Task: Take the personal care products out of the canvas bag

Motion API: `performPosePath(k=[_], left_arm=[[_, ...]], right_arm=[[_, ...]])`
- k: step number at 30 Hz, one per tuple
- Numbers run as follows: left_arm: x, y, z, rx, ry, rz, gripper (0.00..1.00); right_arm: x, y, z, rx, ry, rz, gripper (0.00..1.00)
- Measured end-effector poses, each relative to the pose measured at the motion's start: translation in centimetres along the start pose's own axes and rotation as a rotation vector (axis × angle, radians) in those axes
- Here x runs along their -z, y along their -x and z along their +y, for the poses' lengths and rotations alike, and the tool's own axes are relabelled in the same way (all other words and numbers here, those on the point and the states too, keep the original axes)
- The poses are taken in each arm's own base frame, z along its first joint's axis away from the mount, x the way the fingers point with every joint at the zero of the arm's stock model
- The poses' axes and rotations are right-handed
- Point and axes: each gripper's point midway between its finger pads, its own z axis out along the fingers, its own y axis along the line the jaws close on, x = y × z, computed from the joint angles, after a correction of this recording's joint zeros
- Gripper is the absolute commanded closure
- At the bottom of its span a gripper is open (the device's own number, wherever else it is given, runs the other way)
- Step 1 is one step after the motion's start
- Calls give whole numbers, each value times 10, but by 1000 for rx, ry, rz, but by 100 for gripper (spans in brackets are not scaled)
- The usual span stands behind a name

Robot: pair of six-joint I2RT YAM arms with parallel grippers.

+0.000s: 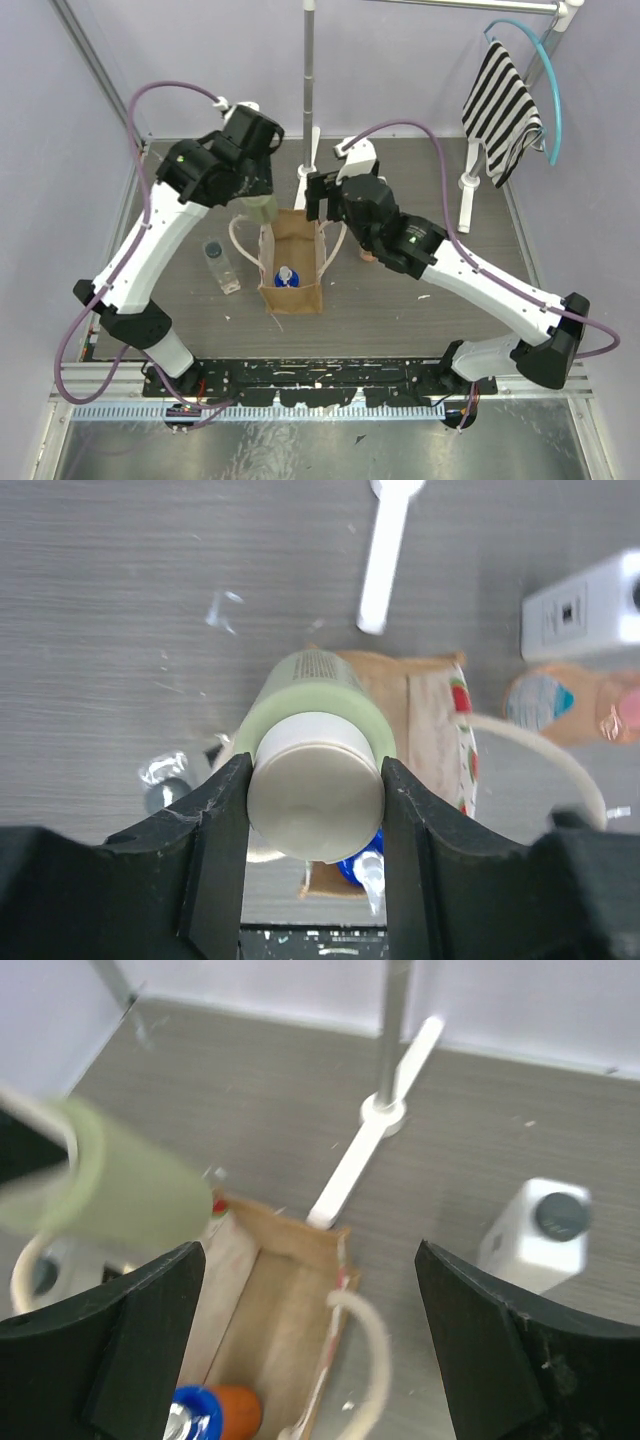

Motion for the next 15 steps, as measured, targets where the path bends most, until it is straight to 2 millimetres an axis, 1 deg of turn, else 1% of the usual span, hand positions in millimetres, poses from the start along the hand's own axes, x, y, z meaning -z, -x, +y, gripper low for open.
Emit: performPosePath(k=[3,4,6,11,13,15], left_arm=[[4,21,31,54,63,-43,100],[5,27,45,75,96,-54,100],[5,32,69,99,153,-62,100],[11,39,118,147,251,-77,98],[12,38,134,170,279,-74,99],[8,32,145,182,297,-57,99]], right_arm=[[2,-24,25,12,76,80,9],[2,-33,34,17,103,109,9],[2,-50,47,24,146,164,9],[0,-87,69,27,212,277,9],[0,-101,78,16,239,324,9],[0,-112,83,11,254,360,9]])
